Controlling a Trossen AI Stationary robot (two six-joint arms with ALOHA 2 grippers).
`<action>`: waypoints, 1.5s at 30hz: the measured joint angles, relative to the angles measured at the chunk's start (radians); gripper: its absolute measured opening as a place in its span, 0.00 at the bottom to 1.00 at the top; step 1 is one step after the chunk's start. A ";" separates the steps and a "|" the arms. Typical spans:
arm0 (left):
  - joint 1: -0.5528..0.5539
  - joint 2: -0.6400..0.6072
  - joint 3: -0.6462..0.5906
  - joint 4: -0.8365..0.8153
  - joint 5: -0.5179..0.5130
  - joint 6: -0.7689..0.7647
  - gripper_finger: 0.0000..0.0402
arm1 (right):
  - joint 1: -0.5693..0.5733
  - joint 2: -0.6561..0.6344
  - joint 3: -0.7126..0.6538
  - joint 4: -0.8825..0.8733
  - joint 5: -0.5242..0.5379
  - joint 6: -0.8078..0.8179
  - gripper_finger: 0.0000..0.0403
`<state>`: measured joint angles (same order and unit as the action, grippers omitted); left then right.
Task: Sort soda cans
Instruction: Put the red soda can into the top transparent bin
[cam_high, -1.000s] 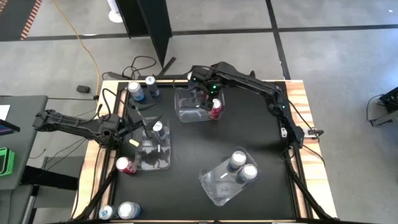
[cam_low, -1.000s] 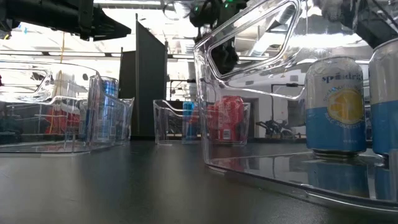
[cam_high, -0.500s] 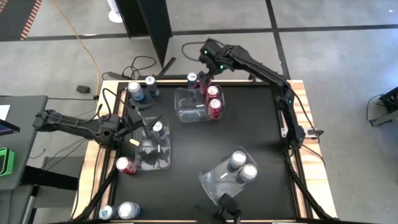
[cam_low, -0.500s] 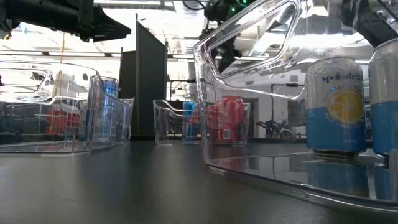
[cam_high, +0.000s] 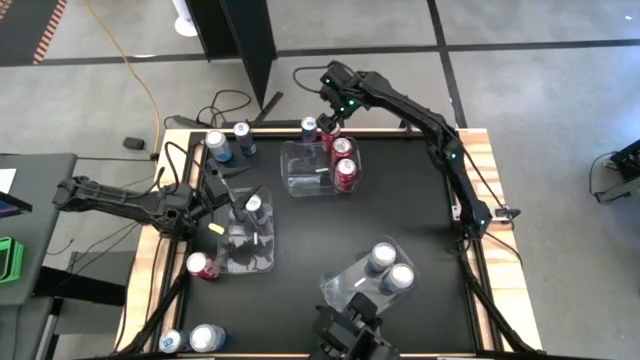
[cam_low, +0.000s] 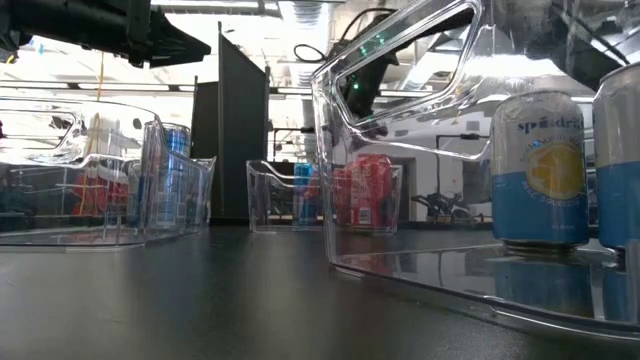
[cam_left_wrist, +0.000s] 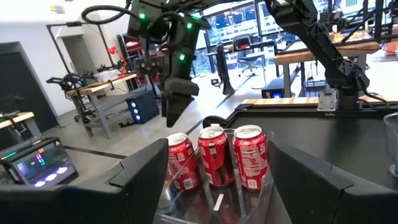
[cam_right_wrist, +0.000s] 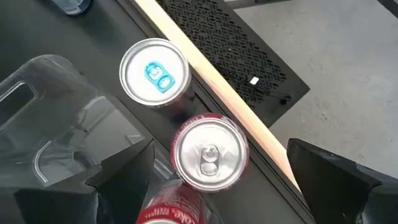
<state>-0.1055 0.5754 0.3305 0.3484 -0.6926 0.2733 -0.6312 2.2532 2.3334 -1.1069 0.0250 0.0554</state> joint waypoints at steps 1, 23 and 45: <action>0.000 0.000 0.000 0.000 0.000 0.000 0.67 | 0.000 0.009 0.001 0.000 0.000 -0.001 0.94; 0.003 0.000 0.000 -0.002 0.000 0.002 0.67 | -0.006 0.171 0.000 0.009 -0.037 -0.038 0.94; 0.032 0.000 0.000 -0.028 0.000 -0.005 0.67 | -0.012 0.167 0.001 0.017 -0.035 -0.037 0.73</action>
<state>-0.0730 0.5751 0.3305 0.3208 -0.6930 0.2680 -0.6435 2.4207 2.3344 -1.0895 -0.0099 0.0181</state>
